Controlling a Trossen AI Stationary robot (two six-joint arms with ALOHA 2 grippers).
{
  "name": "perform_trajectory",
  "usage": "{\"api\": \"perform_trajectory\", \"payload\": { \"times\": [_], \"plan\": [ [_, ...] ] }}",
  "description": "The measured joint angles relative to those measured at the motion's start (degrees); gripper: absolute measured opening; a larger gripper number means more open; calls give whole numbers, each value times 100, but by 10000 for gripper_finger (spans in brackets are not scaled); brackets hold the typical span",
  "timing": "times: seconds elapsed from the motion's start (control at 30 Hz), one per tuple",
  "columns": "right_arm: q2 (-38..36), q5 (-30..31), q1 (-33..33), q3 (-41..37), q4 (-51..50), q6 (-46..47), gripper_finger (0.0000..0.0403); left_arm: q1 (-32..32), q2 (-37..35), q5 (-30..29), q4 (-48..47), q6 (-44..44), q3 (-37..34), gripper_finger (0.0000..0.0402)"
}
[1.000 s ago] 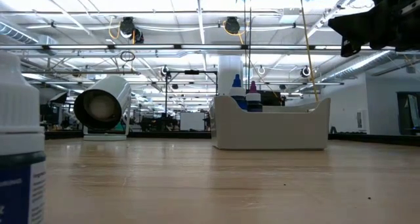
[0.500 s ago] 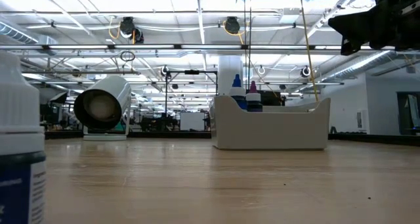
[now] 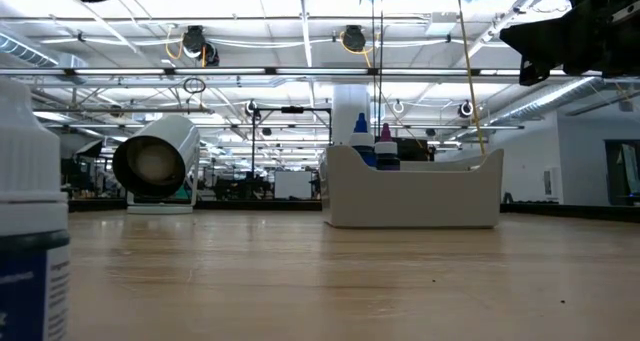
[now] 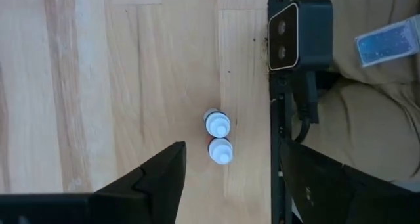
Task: Pick & Place food coloring
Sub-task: Put the small dark orange food coloring bottle into the bin
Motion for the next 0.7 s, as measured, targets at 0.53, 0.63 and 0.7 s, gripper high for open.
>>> {"api": "perform_trajectory", "payload": {
  "times": [0.53, 0.63, 0.7],
  "plan": [
    [15, 3, 0, -1, -3, 42, 0, -14, 447, 362, 80, 103, -15, 224],
    [15, 2, 0, 0, 0, 39, 0, -22, 518, 386, 119, 128, -38, 217],
    [15, 4, 0, -2, 0, 37, 0, -22, 539, 393, 142, 197, -125, 212]
  ]
}}
